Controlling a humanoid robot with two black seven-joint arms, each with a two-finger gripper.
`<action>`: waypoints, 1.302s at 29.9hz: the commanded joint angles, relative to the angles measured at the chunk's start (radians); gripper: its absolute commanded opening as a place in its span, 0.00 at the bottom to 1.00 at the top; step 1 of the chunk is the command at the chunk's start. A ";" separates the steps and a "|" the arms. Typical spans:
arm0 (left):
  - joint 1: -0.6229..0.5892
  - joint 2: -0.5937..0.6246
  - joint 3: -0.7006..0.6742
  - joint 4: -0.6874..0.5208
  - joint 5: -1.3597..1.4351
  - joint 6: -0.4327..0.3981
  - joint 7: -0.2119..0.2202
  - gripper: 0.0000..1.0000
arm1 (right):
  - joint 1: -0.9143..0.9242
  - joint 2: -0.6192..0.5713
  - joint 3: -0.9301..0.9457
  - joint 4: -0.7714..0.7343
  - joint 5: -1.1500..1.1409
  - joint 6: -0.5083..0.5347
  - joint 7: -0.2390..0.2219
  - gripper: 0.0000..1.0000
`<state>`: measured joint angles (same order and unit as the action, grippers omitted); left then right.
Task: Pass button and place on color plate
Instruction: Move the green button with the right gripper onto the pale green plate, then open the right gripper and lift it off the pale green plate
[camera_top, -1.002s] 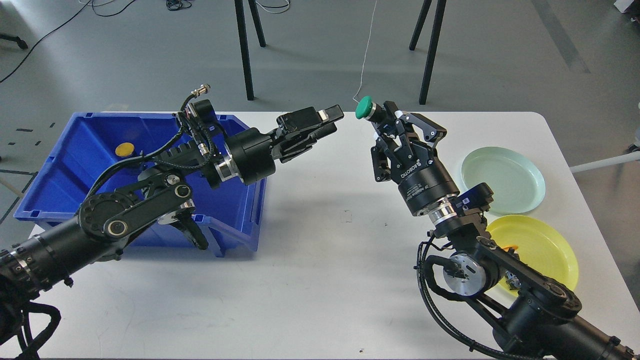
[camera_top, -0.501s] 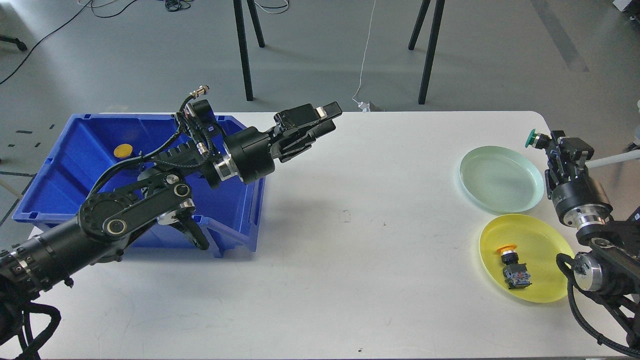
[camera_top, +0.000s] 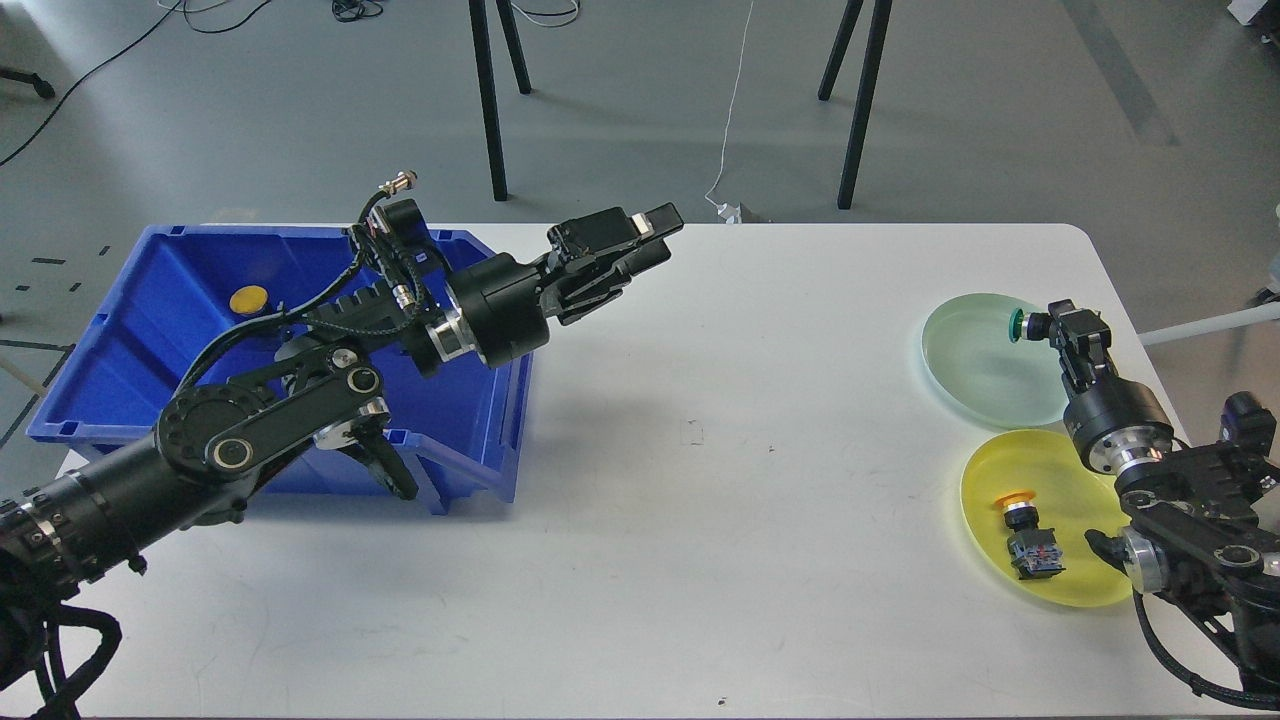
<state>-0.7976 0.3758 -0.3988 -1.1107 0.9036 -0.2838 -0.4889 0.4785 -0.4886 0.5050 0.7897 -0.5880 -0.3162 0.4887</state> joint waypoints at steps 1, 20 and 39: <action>0.000 0.000 0.000 0.000 0.000 0.000 0.000 0.58 | 0.002 0.013 -0.008 -0.004 0.001 0.002 0.000 0.14; 0.000 0.000 0.000 0.008 0.000 -0.006 0.000 0.58 | 0.005 0.048 0.003 -0.047 0.011 0.009 0.000 0.39; 0.000 0.000 0.000 0.008 0.000 -0.008 0.000 0.58 | 0.006 0.048 0.010 -0.043 0.013 0.008 0.000 0.45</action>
<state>-0.7975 0.3759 -0.3988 -1.1029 0.9034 -0.2915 -0.4886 0.4847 -0.4402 0.5150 0.7451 -0.5754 -0.3068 0.4887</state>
